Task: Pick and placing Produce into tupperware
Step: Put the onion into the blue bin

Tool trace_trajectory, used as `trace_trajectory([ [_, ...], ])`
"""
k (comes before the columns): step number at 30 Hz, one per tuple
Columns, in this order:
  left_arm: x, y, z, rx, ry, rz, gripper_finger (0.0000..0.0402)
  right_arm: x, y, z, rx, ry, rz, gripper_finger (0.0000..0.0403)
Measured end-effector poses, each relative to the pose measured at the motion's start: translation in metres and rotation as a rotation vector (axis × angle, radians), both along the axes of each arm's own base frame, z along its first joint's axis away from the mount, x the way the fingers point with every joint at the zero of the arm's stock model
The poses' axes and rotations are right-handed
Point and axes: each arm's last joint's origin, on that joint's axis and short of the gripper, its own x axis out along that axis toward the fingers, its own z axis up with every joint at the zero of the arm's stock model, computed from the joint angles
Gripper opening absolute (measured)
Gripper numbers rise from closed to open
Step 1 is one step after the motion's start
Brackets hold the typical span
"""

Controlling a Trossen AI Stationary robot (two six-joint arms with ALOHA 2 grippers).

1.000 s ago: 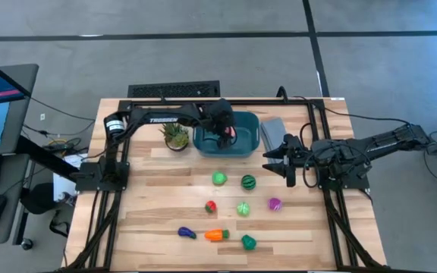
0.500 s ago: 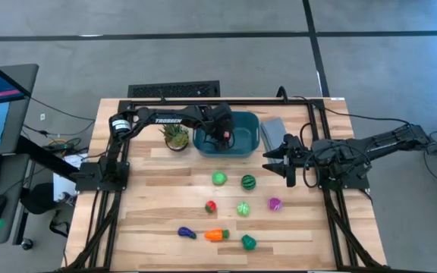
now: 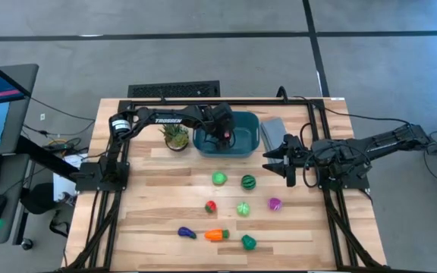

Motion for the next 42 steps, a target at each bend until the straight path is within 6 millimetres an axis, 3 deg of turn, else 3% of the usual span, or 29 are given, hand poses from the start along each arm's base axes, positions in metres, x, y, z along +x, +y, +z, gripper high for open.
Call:
trace_trajectory([
  [9,0.000,-0.001,0.008,-0.019,-0.038,-0.018,0.0271,0.000,0.000,0.000,0.000,0.000,0.000,0.0265],
  [14,-0.006,-0.004,0.035,0.005,-0.102,-0.027,0.0271,0.000,0.000,0.000,-0.001,0.001,0.000,0.0265],
  [21,-0.033,-0.015,0.097,0.037,-0.195,-0.053,0.0271,0.000,0.000,-0.001,-0.002,0.008,0.000,0.0265],
  [26,-0.063,-0.038,0.137,-0.053,-0.230,-0.116,0.0271,-0.002,0.000,-0.008,-0.003,0.081,0.000,0.0265],
  [32,-0.100,-0.079,0.167,-0.134,-0.169,-0.198,0.0271,-0.005,0.000,-0.015,0.067,0.164,-0.003,0.0265],
  [38,-0.123,-0.119,0.184,-0.055,-0.138,-0.257,0.0271,-0.005,0.000,-0.013,0.076,0.145,0.018,0.0265],
  [42,-0.137,-0.135,0.177,-0.006,-0.184,-0.271,0.0271,-0.005,0.001,-0.015,0.078,0.164,0.038,0.0265],
])
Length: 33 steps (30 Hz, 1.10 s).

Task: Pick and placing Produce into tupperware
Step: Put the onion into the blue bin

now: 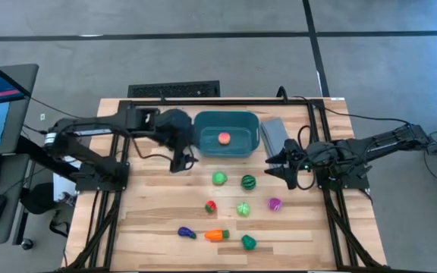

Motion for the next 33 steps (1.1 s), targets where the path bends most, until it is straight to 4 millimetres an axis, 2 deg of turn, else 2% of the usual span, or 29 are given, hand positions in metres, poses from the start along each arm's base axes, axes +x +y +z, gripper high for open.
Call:
trace_trajectory([
  [4,-0.018,-0.008,-0.017,0.000,-0.069,0.059,0.0271,-0.001,0.000,-0.002,0.002,0.023,0.003,0.0265],
  [12,-0.058,-0.020,-0.063,-0.091,-0.188,0.238,0.0271,-0.002,0.000,-0.004,0.007,0.045,-0.001,0.0265],
  [17,-0.076,-0.032,-0.084,-0.190,-0.167,0.276,0.0271,-0.009,0.005,-0.015,0.131,0.192,0.065,0.0265],
  [20,-0.084,-0.041,-0.090,-0.207,-0.163,0.293,0.0271,-0.015,0.013,-0.020,0.240,0.290,0.108,0.0265],
  [23,-0.088,-0.047,-0.091,-0.191,-0.177,0.314,0.0271,-0.019,0.024,-0.020,0.278,0.313,0.142,0.0265],
  [33,-0.089,-0.051,-0.091,-0.135,-0.196,0.351,0.0271,-0.039,0.052,-0.033,0.193,0.423,0.118,0.0262],
])
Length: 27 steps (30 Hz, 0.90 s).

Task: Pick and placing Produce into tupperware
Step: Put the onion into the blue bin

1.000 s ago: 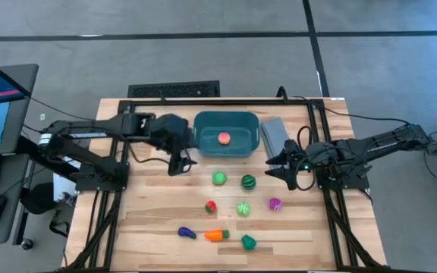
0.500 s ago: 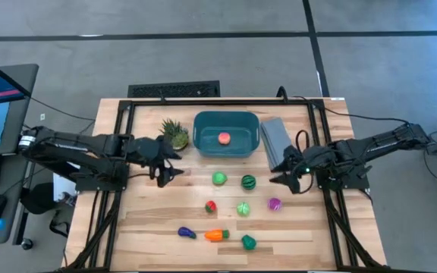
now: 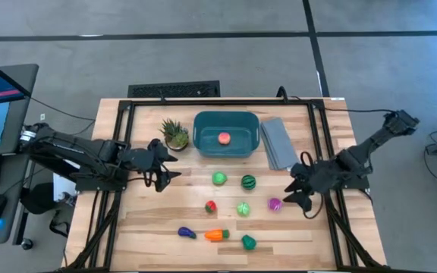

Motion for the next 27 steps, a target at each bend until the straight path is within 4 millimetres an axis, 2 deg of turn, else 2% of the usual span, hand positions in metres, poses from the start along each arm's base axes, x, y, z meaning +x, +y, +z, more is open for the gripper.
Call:
trace_trajectory([
  [10,0.000,0.000,0.000,-0.004,-0.004,0.024,0.0271,0.008,0.029,-0.028,-0.143,0.111,0.099,0.0252],
  [17,0.000,0.001,0.000,0.001,-0.009,0.044,0.0271,0.018,0.035,-0.040,-0.230,0.106,0.045,0.0243],
  [27,0.000,0.001,0.001,0.001,-0.015,0.046,0.0271,0.026,0.041,-0.054,-0.267,0.143,0.057,0.0238],
])
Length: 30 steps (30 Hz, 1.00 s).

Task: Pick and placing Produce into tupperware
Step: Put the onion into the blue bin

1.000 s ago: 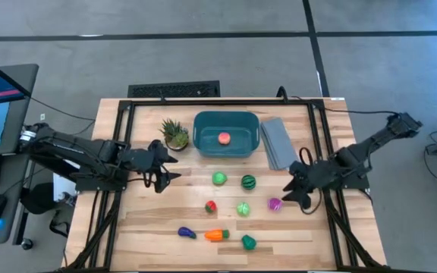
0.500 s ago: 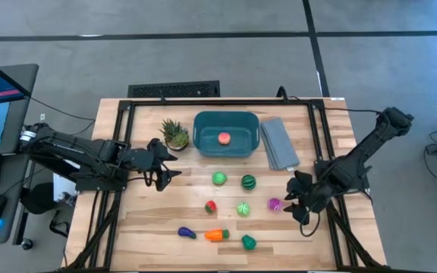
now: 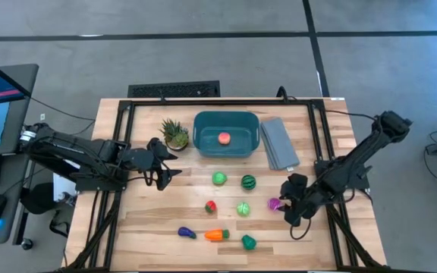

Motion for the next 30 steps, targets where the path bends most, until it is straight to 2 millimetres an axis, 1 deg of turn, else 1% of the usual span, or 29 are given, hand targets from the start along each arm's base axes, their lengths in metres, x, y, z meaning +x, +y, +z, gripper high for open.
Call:
trace_trajectory([
  [3,0.000,0.000,0.000,0.000,0.000,0.000,0.0271,0.002,0.001,-0.002,-0.016,-0.003,0.026,0.0238],
  [6,0.000,0.000,0.000,0.001,0.000,0.000,0.0271,0.003,-0.001,-0.001,-0.005,-0.004,0.010,0.0238],
  [16,0.000,0.000,0.000,0.009,0.003,-0.006,0.0271,0.005,-0.017,0.017,0.067,-0.083,-0.076,0.0238],
  [19,0.000,0.000,0.000,0.010,0.002,-0.004,0.0271,0.009,-0.021,0.023,0.146,-0.110,-0.141,0.0238],
  [24,0.000,0.000,0.000,0.002,0.000,0.004,0.0271,0.019,-0.033,0.033,0.243,-0.189,-0.228,0.0235],
  [27,0.000,0.000,0.000,-0.004,-0.001,0.007,0.0271,0.025,-0.038,0.036,0.305,-0.195,-0.223,0.0230],
  [30,0.000,0.000,0.000,-0.010,-0.003,0.013,0.0271,0.028,-0.043,0.036,0.322,-0.171,-0.161,0.0227],
])
